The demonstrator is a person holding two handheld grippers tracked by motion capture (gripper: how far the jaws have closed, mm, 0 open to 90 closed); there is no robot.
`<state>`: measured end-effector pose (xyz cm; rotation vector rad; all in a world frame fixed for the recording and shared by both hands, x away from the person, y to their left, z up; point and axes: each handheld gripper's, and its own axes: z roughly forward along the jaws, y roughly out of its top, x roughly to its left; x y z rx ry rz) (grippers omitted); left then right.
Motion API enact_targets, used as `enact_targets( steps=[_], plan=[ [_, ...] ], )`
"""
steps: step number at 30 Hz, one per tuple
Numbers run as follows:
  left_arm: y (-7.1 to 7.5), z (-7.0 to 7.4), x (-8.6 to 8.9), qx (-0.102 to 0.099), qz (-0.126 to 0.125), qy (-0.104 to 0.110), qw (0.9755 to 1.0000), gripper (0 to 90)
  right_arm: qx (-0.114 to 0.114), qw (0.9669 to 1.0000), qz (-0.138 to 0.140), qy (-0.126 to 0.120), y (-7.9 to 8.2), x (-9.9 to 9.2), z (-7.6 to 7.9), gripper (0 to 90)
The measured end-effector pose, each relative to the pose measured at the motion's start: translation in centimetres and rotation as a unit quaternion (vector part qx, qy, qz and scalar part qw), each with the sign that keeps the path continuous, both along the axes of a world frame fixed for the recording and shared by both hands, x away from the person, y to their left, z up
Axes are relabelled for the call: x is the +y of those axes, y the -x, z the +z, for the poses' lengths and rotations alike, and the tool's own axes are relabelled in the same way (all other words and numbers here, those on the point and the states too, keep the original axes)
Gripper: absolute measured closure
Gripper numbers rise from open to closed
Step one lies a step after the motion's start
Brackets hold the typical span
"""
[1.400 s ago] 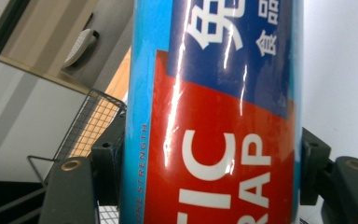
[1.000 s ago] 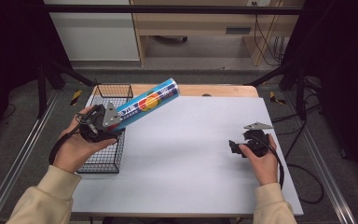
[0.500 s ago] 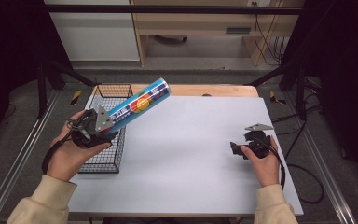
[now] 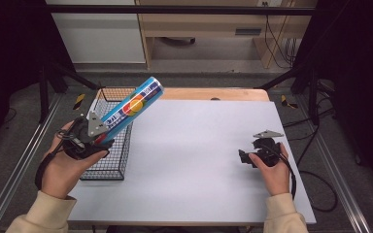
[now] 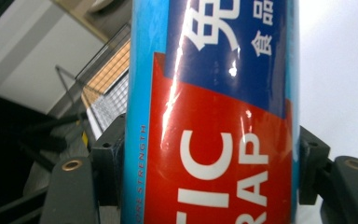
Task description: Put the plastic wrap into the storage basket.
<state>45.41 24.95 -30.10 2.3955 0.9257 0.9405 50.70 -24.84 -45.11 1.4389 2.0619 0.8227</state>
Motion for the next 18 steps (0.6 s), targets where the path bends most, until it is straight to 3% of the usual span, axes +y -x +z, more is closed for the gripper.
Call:
enact_targets(
  steps=[2,5,8,12,18],
  plan=[
    [-0.2,-0.2,0.1,-0.006,0.009,-0.006,0.9999,31.4,0.0,1.0,0.0,-0.001,0.0,-0.1,0.0,5.5],
    [-0.6,-0.3,0.1,0.002,0.021,-0.018,0.9996,31.5,-0.002,1.0,-0.004,-0.005,0.0,-0.2,0.1,5.5],
    [-0.8,-0.6,-0.1,0.006,0.047,-0.044,0.9979,31.5,-0.002,1.0,-0.003,-0.006,0.0,-0.2,0.0,5.6],
    [-1.0,-1.0,-0.2,0.014,0.067,-0.052,0.9963,31.5,0.0,0.9999,0.0,-0.013,0.0,-0.1,-0.1,5.6],
    [-0.7,-1.1,-0.2,0.019,0.076,-0.058,0.9952,31.5,-0.004,0.9999,-0.002,-0.012,0.0,-0.1,0.0,5.8]
  ],
)
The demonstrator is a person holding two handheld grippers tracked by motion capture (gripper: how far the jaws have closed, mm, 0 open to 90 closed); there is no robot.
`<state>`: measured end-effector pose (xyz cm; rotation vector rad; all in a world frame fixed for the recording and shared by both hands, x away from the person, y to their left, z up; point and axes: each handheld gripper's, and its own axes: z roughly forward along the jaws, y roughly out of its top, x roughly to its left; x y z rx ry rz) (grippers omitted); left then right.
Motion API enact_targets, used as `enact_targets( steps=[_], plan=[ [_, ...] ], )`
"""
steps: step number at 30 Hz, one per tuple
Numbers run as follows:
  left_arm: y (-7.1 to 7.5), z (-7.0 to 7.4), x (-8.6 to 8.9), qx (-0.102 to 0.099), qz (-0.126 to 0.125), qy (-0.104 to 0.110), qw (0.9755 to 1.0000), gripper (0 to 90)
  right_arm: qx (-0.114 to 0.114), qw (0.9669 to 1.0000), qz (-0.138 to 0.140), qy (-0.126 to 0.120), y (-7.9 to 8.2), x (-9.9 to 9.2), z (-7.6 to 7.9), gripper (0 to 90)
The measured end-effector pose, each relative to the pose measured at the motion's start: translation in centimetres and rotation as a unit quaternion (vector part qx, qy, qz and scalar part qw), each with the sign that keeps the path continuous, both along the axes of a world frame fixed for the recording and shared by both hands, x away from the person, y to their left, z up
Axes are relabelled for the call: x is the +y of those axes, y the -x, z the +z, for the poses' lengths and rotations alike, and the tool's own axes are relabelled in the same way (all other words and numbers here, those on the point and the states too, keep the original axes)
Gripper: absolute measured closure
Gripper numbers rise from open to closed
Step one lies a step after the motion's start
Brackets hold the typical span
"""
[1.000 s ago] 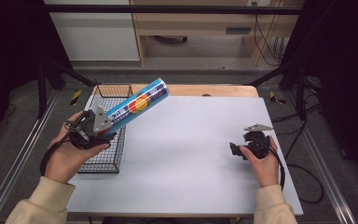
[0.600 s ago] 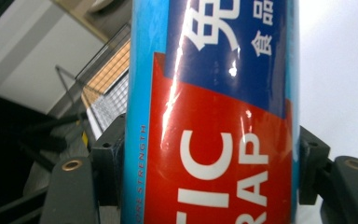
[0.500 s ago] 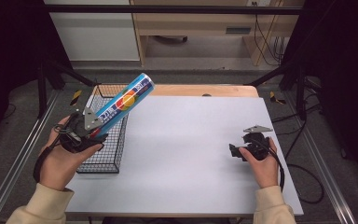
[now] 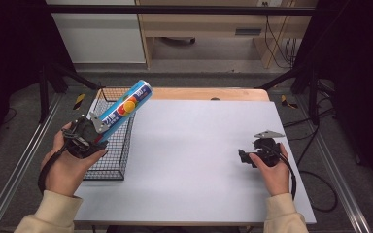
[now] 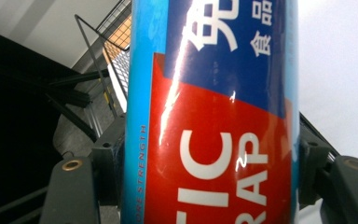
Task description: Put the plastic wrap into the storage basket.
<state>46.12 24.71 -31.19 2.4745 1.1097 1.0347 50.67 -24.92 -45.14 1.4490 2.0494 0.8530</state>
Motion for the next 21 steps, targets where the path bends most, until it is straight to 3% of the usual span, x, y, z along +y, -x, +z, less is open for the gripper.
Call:
enact_targets(
  steps=[8,12,21],
  plan=[
    [-0.13,-0.25,-0.19,0.01,0.016,-0.007,0.9998,31.5,-0.01,0.9999,-0.007,-0.006,0.18,-0.12,0.09,5.8],
    [-0.33,-0.41,-0.46,0.018,0.028,-0.018,0.9993,31.5,-0.01,0.9997,-0.006,-0.023,-0.04,0.17,-0.12,6.3],
    [-0.39,-0.62,-0.76,0.034,0.059,-0.03,0.9972,31.6,-0.009,0.9999,0.006,-0.004,-0.04,0.71,-0.51,6.3]
  ],
)
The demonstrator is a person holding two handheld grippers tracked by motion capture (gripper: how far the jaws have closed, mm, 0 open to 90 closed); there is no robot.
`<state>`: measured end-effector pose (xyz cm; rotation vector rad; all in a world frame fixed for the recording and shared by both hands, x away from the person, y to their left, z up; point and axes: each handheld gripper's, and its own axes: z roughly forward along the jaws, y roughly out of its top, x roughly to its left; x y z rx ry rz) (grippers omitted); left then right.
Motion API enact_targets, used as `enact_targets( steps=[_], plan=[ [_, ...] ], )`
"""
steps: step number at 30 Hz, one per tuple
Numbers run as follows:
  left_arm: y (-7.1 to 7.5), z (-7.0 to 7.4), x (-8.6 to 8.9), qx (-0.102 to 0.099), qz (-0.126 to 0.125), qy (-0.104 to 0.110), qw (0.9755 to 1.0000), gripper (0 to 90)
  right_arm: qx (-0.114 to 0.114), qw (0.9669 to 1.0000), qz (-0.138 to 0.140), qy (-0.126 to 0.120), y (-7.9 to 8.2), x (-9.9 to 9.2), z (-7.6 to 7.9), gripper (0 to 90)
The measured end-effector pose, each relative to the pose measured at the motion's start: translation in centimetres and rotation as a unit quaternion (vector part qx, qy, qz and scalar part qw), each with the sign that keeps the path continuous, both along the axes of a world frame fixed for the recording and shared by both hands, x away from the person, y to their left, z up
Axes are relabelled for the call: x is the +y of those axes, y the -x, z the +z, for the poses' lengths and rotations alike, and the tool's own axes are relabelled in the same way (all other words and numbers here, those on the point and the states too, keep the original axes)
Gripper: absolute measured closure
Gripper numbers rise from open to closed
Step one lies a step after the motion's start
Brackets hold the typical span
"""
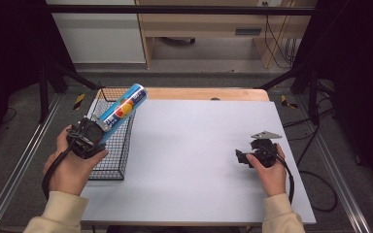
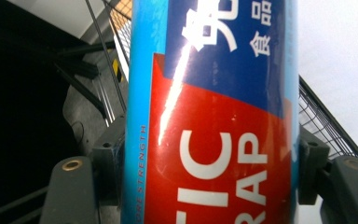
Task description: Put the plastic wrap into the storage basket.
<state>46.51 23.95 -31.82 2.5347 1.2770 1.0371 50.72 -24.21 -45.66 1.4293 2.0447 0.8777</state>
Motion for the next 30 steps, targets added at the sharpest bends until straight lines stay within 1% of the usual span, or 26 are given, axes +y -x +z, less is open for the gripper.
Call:
enact_targets(
  steps=[1,2,7,9,15,18,21,25,26,28,29,30],
  plan=[
    [0.1,0.0,-0.1,-0.001,0.004,-0.004,1.0,31.5,0.003,1.0,0.0,0.003,0.1,0.0,0.0,6.3],
    [0.1,-0.1,-0.1,0.0,0.006,-0.005,1.0,31.5,0.001,1.0,0.0,0.001,0.1,0.0,0.0,6.2],
    [0.1,0.0,-0.5,0.007,0.019,-0.007,0.9998,31.5,-0.001,1.0,-0.002,-0.005,0.3,-0.3,0.1,6.2],
    [-0.1,0.2,-0.5,0.009,0.024,-0.006,0.9997,31.5,-0.003,1.0,-0.002,-0.002,0.3,-0.1,0.1,6.2],
    [-1.4,0.6,-0.7,0.008,0.038,0.006,0.9992,31.6,0.001,1.0,0.0,0.0,0.4,-0.2,-0.1,6.2],
    [-2.3,0.5,-0.6,0.013,0.044,0.014,0.9988,31.6,0.002,1.0,0.0,0.001,0.3,-0.3,-0.1,6.2],
    [-3.0,0.3,-0.6,0.016,0.051,0.016,0.9985,31.6,0.005,1.0,0.002,0.001,0.2,-0.3,-0.2,6.2],
    [-3.5,0.0,-0.4,0.026,0.057,0.023,0.9978,31.6,0.005,1.0,0.003,0.002,0.3,-0.1,-0.2,6.2],
    [-3.6,-0.1,-0.3,0.025,0.06,0.023,0.9976,31.6,0.005,1.0,0.003,0.002,0.3,-0.1,-0.2,6.2],
    [-3.7,-0.2,0.0,0.028,0.069,0.028,0.9969,31.6,0.007,1.0,0.004,0.001,0.3,-0.1,-0.2,6.2],
    [-3.7,-0.2,0.3,0.033,0.076,0.034,0.996,31.6,0.006,1.0,0.004,-0.001,0.3,-0.1,-0.2,6.2],
    [-3.7,-0.2,0.4,0.034,0.079,0.036,0.9956,31.6,0.006,1.0,0.003,0.0,0.4,-0.2,-0.2,6.2]
  ],
)
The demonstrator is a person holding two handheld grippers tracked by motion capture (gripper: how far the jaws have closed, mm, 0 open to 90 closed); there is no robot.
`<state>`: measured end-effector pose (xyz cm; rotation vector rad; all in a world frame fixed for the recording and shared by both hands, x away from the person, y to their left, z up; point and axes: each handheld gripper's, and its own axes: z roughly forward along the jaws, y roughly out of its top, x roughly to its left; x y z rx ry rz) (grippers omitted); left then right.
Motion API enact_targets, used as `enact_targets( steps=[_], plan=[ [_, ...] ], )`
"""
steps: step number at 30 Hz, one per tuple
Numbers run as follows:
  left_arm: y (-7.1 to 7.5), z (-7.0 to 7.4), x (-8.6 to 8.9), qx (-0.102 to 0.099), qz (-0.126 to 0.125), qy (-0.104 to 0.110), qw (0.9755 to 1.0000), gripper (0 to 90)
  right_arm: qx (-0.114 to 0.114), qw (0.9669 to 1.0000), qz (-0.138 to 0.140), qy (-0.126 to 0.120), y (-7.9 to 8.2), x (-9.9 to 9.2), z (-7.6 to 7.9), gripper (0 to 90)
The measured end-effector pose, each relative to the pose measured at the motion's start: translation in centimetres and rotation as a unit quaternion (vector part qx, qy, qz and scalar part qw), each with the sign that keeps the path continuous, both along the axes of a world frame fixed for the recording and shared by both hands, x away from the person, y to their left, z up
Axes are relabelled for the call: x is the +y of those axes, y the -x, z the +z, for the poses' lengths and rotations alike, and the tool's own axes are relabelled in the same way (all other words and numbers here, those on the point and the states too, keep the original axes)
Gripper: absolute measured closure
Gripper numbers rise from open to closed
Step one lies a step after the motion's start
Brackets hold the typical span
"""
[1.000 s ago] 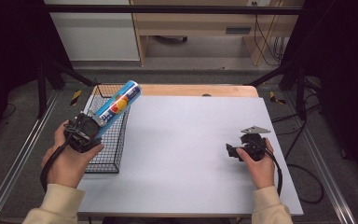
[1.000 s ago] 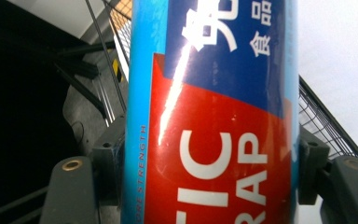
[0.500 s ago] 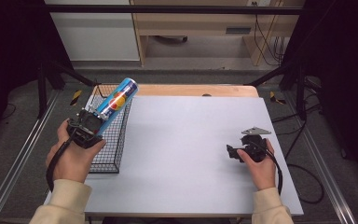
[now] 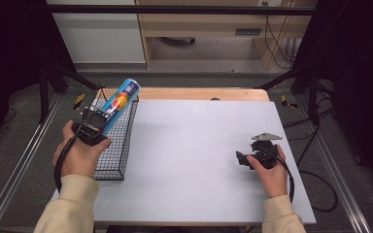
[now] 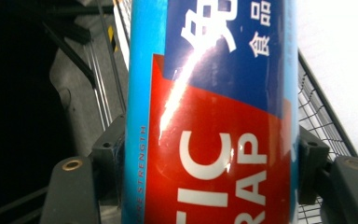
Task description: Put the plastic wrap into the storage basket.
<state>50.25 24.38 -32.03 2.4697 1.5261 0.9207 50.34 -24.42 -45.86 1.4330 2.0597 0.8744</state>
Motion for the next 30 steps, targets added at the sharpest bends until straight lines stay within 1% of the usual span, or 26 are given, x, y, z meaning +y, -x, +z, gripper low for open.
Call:
enact_targets(
  steps=[2,4,6,9,10,11,13,15,17,18,20,24,28,30],
  plan=[
    [0.1,-0.1,0.4,0.007,0.004,0.001,1.0,31.6,-0.002,1.0,-0.002,-0.003,0.0,-0.1,0.1,6.2],
    [0.1,-0.2,0.6,0.01,0.012,0.003,0.9999,31.6,-0.002,1.0,0.0,-0.001,0.0,-0.1,0.0,6.3],
    [0.1,-0.4,0.8,0.015,0.014,0.0,0.9998,31.6,-0.001,1.0,0.001,0.0,-0.1,-0.1,0.0,6.3],
    [0.0,-0.8,1.0,0.024,0.021,0.006,0.9995,31.7,-0.001,1.0,0.002,0.0,0.0,-0.1,0.0,6.3],
    [0.0,-0.9,1.0,0.025,0.022,0.007,0.9994,31.6,-0.001,1.0,0.002,-0.004,0.0,-0.1,0.0,6.3],
    [0.0,-1.0,1.1,0.027,0.023,0.007,0.9993,31.6,-0.001,1.0,0.002,0.0,0.0,-0.1,0.0,6.3],
    [-0.1,-1.2,1.1,0.031,0.025,0.009,0.9992,31.7,0.0,1.0,0.003,0.0,0.0,-0.1,0.0,6.3],
    [-0.1,-1.5,1.2,0.03,0.027,0.013,0.9991,31.7,0.001,1.0,0.004,0.0,-0.1,-0.1,-0.1,6.3],
    [-0.2,-1.7,1.4,0.035,0.029,0.012,0.9989,31.6,0.003,1.0,0.005,-0.001,-0.1,0.0,-0.1,6.3],
    [-0.2,-1.8,1.4,0.043,0.029,0.01,0.9986,31.6,0.004,1.0,0.005,-0.001,-0.1,0.0,-0.1,6.3],
    [-0.2,-2.1,1.5,0.043,0.033,0.012,0.9985,31.7,0.006,1.0,0.007,-0.002,-0.1,0.0,-0.1,6.3],
    [-0.2,-2.6,1.6,0.051,0.037,0.018,0.9978,31.7,0.006,1.0,0.007,0.0,-0.1,0.0,-0.1,6.3],
    [-0.4,-3.1,1.8,0.063,0.04,0.018,0.9971,31.7,0.005,0.9999,0.009,0.0,-0.1,0.1,-0.1,6.4],
    [-0.4,-3.4,1.9,0.072,0.042,0.021,0.9963,31.7,0.006,0.9999,0.009,0.0,-0.1,0.0,-0.1,6.4]
  ],
)
